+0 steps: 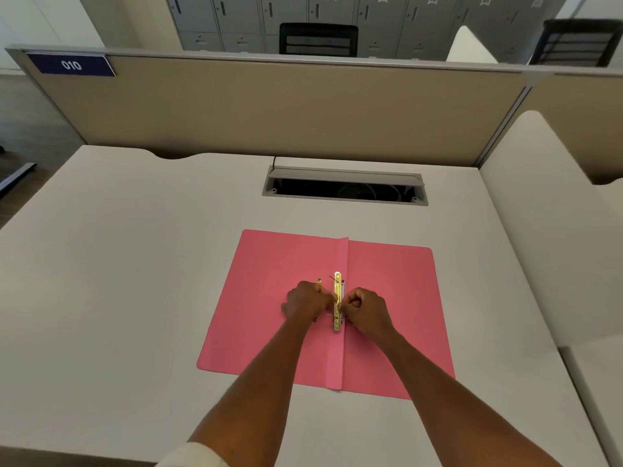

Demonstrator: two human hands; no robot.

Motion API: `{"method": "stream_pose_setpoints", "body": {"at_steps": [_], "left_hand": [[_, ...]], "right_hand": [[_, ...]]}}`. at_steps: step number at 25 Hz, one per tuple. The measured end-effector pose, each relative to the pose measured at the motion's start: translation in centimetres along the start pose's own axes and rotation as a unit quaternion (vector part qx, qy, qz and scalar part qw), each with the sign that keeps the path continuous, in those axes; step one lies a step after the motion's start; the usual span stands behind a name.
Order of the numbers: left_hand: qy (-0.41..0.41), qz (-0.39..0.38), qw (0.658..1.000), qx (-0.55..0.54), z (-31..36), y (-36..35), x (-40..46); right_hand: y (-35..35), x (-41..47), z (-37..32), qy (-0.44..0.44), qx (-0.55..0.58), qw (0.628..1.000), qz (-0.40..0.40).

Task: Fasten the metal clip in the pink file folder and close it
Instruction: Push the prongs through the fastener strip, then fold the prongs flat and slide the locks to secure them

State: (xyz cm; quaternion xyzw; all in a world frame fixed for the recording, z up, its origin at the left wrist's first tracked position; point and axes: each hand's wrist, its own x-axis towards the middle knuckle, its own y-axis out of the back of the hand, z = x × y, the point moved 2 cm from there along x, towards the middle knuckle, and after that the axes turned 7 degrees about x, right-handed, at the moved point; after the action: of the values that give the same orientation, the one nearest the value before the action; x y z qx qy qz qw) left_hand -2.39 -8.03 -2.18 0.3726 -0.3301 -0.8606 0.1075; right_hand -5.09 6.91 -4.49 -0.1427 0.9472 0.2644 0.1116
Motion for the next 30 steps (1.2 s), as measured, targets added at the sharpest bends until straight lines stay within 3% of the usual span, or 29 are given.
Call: {"method": "stream_pose_setpoints", "body": {"at_steps": [10,20,30], "left_hand": [[-0.086,-0.023,0.994,0.061,0.6,0.1,0.3],[-0.064,-0.002,0.996,0.068,0.8,-0.6,1.3],[-0.048,0.056,0.987,0.146,1.1,-1.0,1.5]], "right_hand": [[0.2,0.1,0.5,-0.020,0.000,1.000,0.019],[0.6,1.3,0.8,0.000,0.005,1.000,-0.013],[1.4,2.7,-0.3,0.005,-0.028,0.999,-0.035]]}}
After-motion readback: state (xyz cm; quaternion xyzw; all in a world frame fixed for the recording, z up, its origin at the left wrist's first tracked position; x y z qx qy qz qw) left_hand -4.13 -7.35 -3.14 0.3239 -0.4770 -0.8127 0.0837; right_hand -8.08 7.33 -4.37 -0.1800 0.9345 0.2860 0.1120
